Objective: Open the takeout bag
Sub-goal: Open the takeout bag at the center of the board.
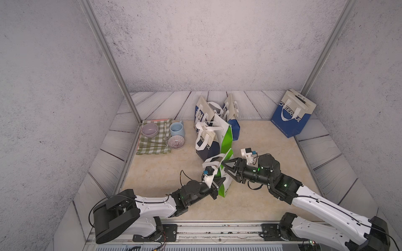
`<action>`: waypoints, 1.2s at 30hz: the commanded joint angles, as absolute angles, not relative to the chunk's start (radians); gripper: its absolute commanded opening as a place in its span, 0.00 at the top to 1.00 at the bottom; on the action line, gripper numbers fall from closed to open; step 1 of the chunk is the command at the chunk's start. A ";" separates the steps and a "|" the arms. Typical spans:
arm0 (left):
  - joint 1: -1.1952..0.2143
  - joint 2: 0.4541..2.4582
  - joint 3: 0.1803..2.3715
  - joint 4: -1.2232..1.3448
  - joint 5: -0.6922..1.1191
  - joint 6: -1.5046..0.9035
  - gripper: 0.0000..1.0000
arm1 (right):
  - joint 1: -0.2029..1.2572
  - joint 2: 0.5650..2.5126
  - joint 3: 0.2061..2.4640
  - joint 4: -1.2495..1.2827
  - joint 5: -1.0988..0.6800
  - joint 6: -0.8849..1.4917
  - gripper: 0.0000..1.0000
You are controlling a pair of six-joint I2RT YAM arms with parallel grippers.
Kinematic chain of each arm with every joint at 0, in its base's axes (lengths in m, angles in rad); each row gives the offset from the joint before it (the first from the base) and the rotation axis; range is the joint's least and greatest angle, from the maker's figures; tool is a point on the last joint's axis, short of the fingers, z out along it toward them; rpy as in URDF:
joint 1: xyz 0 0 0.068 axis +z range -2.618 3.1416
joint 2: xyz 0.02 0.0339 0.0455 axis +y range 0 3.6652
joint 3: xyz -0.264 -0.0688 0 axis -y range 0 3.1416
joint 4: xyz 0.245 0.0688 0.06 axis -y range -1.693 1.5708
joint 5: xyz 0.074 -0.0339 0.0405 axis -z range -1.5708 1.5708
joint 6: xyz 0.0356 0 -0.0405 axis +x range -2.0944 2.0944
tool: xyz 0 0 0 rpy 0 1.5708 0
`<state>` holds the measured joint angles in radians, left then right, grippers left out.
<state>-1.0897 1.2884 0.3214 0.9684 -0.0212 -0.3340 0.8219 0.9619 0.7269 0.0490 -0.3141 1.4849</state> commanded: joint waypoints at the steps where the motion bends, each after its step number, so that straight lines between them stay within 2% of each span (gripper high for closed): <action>1: -1.092 1.292 0.357 1.018 -0.030 -0.328 1.00 | 0.836 0.972 0.734 0.128 -0.302 1.545 0.43; 12: -1.092 1.305 0.364 1.015 -0.022 -0.326 1.00 | 0.848 0.974 0.743 0.170 -0.303 1.637 0.45; 19: -1.092 1.299 0.367 1.004 -0.018 -0.325 1.00 | 0.851 0.971 0.727 0.200 -0.278 1.675 0.61; 23: -1.093 1.296 0.366 0.996 -0.015 -0.320 1.00 | 0.850 0.963 0.736 0.173 -0.266 1.667 0.67; 33: -1.092 1.292 0.367 0.985 -0.009 -0.314 1.00 | 0.849 0.957 0.724 0.179 -0.256 1.668 0.99; 36: -1.092 1.288 0.364 0.980 -0.010 -0.314 1.00 | 0.851 0.950 0.724 0.182 -0.244 1.656 1.00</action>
<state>-1.0893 1.3029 0.3382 0.9745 -0.0319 -0.3294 0.8463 0.9775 0.7223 0.1276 -0.2680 1.6642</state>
